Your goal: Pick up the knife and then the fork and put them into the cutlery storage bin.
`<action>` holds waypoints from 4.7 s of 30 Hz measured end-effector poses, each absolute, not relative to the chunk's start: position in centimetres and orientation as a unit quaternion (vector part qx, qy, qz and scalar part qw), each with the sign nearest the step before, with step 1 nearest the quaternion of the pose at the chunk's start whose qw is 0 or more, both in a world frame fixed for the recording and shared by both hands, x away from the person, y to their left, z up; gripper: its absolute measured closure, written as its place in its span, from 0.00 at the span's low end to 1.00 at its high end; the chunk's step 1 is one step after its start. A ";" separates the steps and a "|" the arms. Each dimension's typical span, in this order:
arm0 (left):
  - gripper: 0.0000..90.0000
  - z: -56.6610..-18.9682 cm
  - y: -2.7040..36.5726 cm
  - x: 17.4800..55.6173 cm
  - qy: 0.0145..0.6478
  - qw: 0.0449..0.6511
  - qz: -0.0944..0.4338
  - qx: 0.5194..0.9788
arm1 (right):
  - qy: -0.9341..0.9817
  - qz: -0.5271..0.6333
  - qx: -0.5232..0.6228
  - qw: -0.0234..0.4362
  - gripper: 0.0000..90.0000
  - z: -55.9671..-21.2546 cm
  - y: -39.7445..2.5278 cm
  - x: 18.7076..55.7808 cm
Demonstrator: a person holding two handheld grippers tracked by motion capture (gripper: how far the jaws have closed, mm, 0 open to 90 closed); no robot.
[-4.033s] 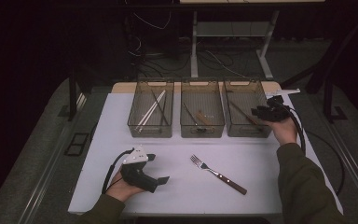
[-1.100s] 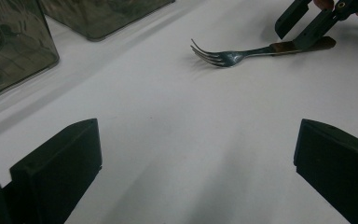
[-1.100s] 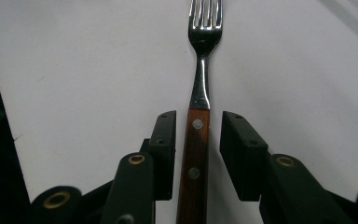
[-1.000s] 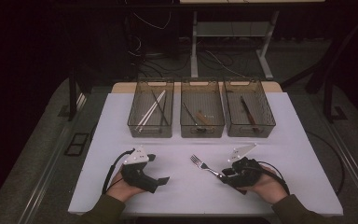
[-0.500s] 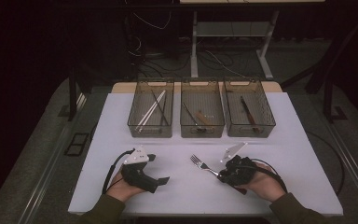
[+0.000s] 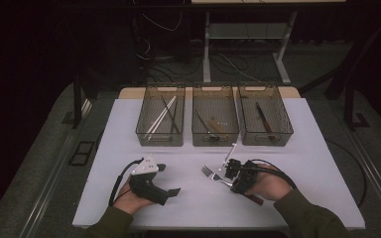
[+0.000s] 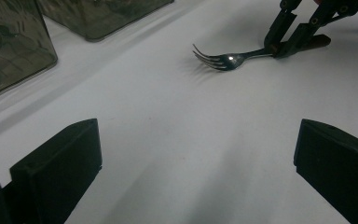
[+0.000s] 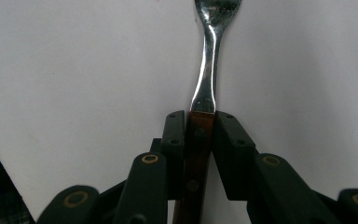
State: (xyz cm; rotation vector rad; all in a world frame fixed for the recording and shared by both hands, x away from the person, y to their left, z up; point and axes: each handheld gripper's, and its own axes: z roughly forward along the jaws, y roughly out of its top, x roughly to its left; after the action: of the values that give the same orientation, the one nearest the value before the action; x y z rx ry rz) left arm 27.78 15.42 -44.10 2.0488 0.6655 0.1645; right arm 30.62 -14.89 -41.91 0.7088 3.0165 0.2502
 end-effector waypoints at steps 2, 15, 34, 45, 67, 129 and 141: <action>0.00 -44.1 15.4 27.8 0.272 0.472 0.067 0.836 | 0.971 0.064 0.229 0.015 0.85 -41.9 -14.4 30.8; 0.00 -44.1 15.4 27.8 0.271 0.471 0.067 0.837 | 0.965 0.107 0.238 0.016 0.86 -41.4 -15.8 30.9; 0.00 -44.0 15.5 27.8 0.272 0.477 0.064 0.833 | 0.928 0.262 0.265 0.023 0.86 -40.2 -19.8 31.6; 0.00 -44.0 15.5 27.8 0.269 0.481 0.063 0.832 | 0.895 0.340 0.286 0.032 0.86 -39.8 -21.6 31.9; 0.00 -44.0 15.5 27.7 0.262 0.478 0.069 0.835 | 0.842 0.425 0.326 0.068 0.86 -38.3 -24.8 32.8; 0.00 -44.1 15.3 27.6 0.260 0.476 0.067 0.838 | 0.755 0.379 0.501 0.189 0.86 -37.0 -29.4 44.5; 0.00 -44.1 15.3 27.6 0.258 0.477 0.067 0.837 | 0.774 0.316 0.523 0.165 0.85 -38.9 -28.3 45.6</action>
State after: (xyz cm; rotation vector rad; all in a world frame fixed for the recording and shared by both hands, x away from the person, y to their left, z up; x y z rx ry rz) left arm 27.59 15.32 -44.09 2.0456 0.6310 0.1635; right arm 45.61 -28.34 -38.95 1.4898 2.2056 0.9010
